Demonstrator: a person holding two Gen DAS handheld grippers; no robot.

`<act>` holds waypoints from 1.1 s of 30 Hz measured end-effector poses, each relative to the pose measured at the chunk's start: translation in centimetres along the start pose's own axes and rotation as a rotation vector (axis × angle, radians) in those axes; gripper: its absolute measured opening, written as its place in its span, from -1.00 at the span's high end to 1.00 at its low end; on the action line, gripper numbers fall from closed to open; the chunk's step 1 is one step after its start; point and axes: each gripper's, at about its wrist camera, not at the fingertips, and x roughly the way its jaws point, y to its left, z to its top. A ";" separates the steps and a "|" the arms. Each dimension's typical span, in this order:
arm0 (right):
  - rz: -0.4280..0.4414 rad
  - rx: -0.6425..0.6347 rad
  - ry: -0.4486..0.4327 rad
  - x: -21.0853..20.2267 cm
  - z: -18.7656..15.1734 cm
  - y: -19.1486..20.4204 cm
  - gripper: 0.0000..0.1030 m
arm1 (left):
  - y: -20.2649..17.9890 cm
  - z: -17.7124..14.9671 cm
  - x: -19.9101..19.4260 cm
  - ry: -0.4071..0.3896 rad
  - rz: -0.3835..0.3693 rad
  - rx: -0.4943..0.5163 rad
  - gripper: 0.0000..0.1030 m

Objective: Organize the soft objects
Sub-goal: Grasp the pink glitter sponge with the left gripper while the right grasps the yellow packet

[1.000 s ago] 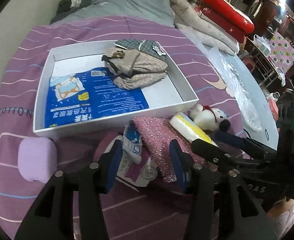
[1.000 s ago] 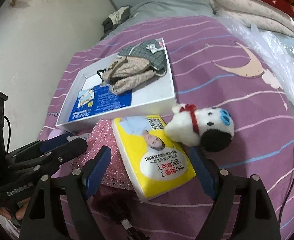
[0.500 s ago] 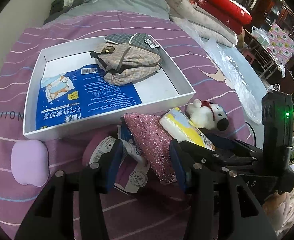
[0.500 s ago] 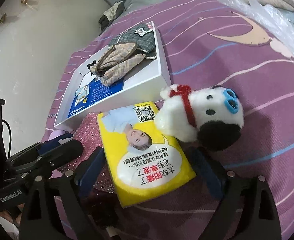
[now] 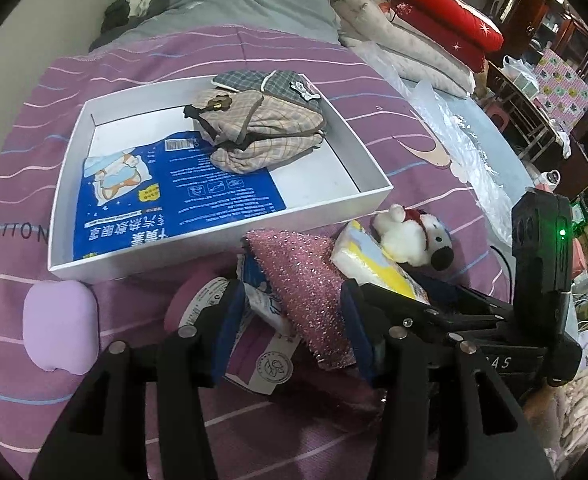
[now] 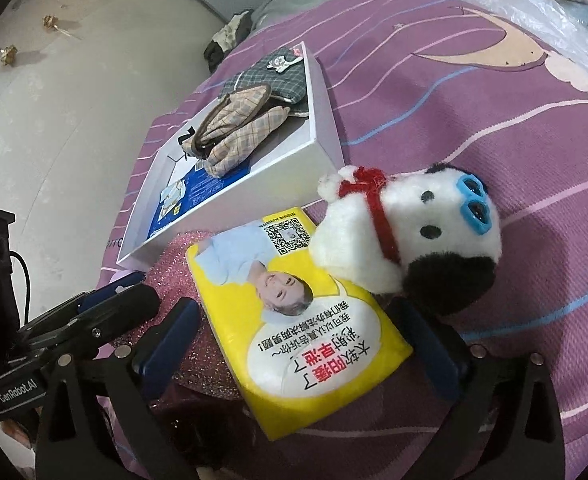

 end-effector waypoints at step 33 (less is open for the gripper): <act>0.209 0.088 0.030 -3.6 0.1 -0.7 -0.48 | 0.8 0.4 -2.5 0.008 0.145 0.076 0.05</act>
